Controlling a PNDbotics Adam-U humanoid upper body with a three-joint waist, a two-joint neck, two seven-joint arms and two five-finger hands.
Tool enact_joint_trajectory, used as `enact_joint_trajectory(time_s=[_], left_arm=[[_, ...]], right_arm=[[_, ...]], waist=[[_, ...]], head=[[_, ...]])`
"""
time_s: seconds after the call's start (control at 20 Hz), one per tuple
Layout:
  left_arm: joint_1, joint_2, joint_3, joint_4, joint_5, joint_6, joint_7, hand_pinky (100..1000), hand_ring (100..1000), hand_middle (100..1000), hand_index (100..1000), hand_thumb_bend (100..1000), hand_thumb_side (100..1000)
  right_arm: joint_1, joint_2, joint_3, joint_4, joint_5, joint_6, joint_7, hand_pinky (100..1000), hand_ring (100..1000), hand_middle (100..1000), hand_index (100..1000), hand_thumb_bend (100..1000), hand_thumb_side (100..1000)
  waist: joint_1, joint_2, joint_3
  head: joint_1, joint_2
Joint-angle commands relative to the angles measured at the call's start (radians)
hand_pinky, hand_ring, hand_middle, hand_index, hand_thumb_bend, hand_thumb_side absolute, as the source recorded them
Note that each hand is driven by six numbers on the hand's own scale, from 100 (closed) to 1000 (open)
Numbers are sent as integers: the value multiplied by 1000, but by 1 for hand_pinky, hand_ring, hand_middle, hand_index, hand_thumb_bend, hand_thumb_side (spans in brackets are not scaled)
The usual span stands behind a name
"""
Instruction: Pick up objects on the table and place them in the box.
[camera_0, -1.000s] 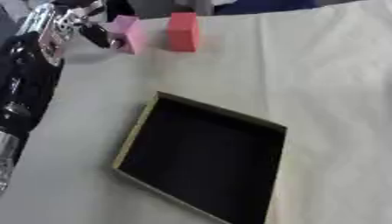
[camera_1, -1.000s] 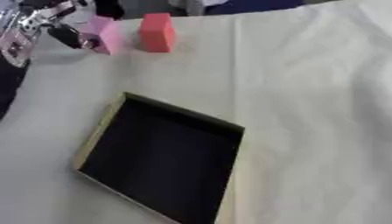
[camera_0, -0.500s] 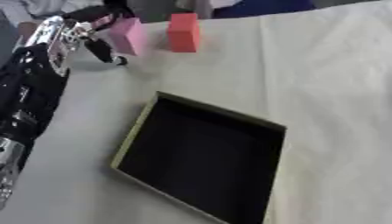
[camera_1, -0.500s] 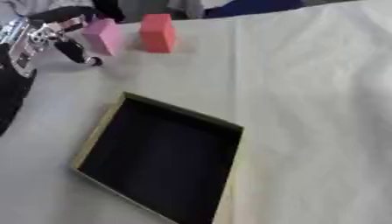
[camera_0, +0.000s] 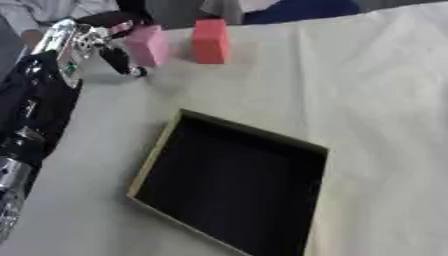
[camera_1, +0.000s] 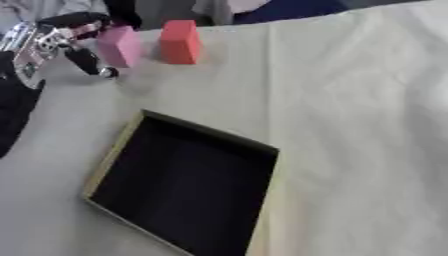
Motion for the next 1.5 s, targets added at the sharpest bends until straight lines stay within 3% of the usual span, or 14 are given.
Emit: enact_joint_trajectory(time_s=[0.05, 0.55, 0.95, 1.5], left_arm=[[-3, 19, -1, -3, 7, 2, 10, 774, 766, 739, 844, 463, 100], [-2, 19, 4, -7, -27, 33, 162, 689, 532, 494, 613, 412, 100], [-2, 18, 3, -3, -22, 43, 191, 616, 449, 412, 518, 386, 100], [-6, 19, -8, -31, 3, 32, 172, 574, 417, 381, 480, 378, 100]], right_arm=[[-14, -16, -11, -11, -5, -1, -1, 821, 802, 687, 736, 100, 624], [-11, -11, -14, -12, -11, -6, 2, 821, 796, 681, 733, 100, 625], [-9, -7, -17, -13, -11, -7, 3, 822, 793, 678, 731, 100, 626], [0, 1, -20, -18, -4, -7, 2, 822, 792, 677, 730, 100, 628]], waist=[[-6, -22, -3], [-5, -22, -3], [-8, -24, -2], [-7, -37, 6]], head=[[7, -15], [5, -12], [5, -7], [0, 11]])
